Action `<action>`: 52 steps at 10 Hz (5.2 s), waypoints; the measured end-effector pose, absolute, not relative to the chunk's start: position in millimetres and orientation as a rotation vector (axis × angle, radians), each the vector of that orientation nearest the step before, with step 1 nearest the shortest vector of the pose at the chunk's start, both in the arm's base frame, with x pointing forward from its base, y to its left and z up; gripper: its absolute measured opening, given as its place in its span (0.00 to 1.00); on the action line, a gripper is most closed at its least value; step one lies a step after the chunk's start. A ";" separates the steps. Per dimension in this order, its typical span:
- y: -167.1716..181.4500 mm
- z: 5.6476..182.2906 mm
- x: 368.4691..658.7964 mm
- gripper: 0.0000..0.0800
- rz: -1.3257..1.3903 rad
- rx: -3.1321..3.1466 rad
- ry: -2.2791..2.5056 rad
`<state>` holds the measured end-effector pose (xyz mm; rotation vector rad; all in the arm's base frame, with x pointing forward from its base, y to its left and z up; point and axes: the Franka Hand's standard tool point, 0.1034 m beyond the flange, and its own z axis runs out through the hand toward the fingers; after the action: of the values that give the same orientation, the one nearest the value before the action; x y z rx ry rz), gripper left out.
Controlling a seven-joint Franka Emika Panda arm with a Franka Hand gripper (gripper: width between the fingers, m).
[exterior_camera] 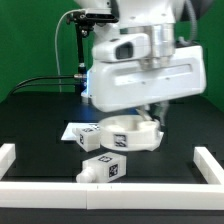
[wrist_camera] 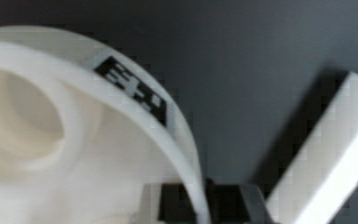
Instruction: Assemble stool
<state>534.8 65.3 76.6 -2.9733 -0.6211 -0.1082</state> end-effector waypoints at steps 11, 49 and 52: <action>110.5 39.7 542.7 0.03 -0.162 -2.805 -1.157; 95.5 34.3 417.5 0.81 1.355 -2.817 -1.257; 101.4 27.4 423.3 0.81 1.537 -2.802 -1.217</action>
Offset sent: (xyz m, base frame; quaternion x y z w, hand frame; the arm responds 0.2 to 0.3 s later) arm 0.0000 0.0000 0.0000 0.0000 0.0000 0.0000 1.0000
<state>423.3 101.4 27.4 -2.8023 -1.2166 1.5371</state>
